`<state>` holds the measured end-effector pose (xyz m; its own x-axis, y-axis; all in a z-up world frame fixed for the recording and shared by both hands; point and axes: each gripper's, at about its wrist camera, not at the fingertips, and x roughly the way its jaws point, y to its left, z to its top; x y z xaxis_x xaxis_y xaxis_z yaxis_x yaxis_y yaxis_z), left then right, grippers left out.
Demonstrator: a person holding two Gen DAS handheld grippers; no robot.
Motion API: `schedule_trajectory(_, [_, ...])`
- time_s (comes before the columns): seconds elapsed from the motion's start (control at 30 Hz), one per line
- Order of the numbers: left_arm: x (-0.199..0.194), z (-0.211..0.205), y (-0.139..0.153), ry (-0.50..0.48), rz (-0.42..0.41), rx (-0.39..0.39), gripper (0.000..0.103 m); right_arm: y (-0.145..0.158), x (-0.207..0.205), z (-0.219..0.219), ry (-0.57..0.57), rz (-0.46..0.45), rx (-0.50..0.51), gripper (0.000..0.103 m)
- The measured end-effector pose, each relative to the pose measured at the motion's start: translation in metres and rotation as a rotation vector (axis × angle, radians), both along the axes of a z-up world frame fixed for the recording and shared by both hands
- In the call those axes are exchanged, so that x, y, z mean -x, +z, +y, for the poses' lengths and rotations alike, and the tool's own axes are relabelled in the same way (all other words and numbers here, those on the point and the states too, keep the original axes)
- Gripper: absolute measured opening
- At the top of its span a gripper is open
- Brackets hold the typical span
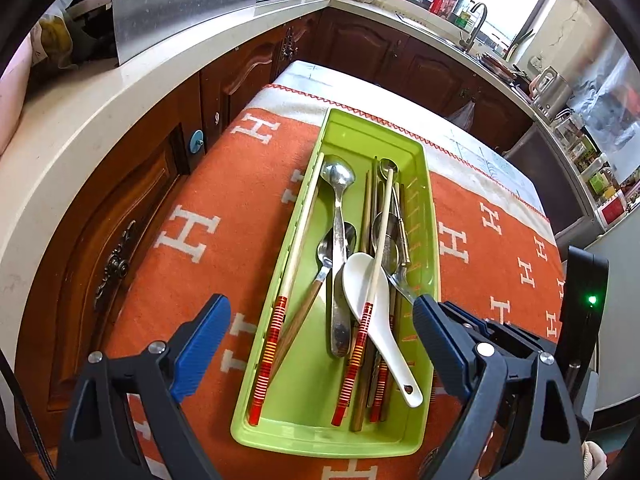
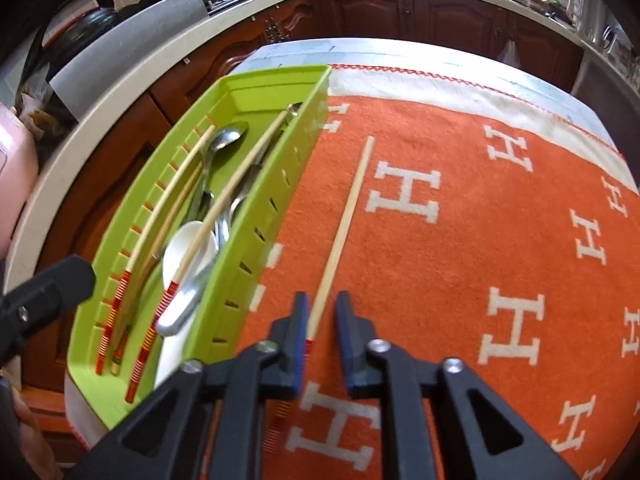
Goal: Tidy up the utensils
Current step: 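Grasp the last red-striped chopstick on the blanket with the right tool, then lower the chopstick into the green tray and open the right tool, then move the right tool to the silver fork on the blanket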
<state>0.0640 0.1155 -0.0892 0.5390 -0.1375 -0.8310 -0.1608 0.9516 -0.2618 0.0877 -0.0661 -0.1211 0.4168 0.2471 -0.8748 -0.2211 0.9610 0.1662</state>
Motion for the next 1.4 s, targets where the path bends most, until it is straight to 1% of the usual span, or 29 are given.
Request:
schedule_trajectory(0.17, [0.002,-0.001,0.001,-0.005,0.005,-0.004,0.091,0.001,0.000,-0.024,-0.076,0.056,-0.136,0.005])
schedule_trajectory(0.23, [0.003,-0.003,0.002,-0.013,0.004,-0.009,0.091,0.007,0.002,-0.033,-0.100,0.062,-0.198,0.005])
schedule_trajectory(0.43, [0.008,-0.003,0.009,-0.013,-0.004,-0.023,0.091,0.043,0.014,-0.044,-0.130,0.006,-0.274,0.005])
schedule_trajectory(0.53, [0.009,-0.002,0.013,-0.007,-0.001,-0.050,0.091,0.058,0.015,-0.039,-0.113,-0.007,-0.312,0.005])
schedule_trajectory(0.63, [0.007,0.002,0.017,0.009,0.008,-0.088,0.091,0.070,0.017,-0.030,-0.084,-0.017,-0.330,0.005])
schedule_trajectory(0.77, [0.011,0.005,0.023,-0.002,0.002,-0.087,0.091,0.079,0.020,-0.020,-0.054,-0.016,-0.352,0.005])
schedule_trajectory(0.87, [0.018,0.001,0.026,-0.015,-0.008,-0.107,0.091,0.084,0.025,-0.021,-0.041,-0.006,-0.382,0.005])
schedule_trajectory(1.0, [0.027,0.002,0.028,0.001,-0.006,-0.116,0.091,0.086,0.021,-0.011,-0.038,0.011,-0.395,0.005])
schedule_trajectory(1.13, [0.031,0.014,0.028,0.044,0.008,-0.108,0.091,0.078,0.008,0.002,-0.042,0.053,-0.404,0.005])
schedule_trajectory(1.23, [0.036,0.024,0.029,0.071,0.006,-0.106,0.091,0.066,-0.007,0.015,-0.062,0.092,-0.390,0.006])
schedule_trajectory(1.33, [0.040,0.027,0.032,0.078,-0.001,-0.114,0.091,0.057,-0.016,0.024,-0.065,0.139,-0.384,0.006])
schedule_trajectory(1.4, [0.042,0.027,0.035,0.074,-0.011,-0.114,0.091,0.058,-0.016,0.027,-0.055,0.137,-0.378,0.006])
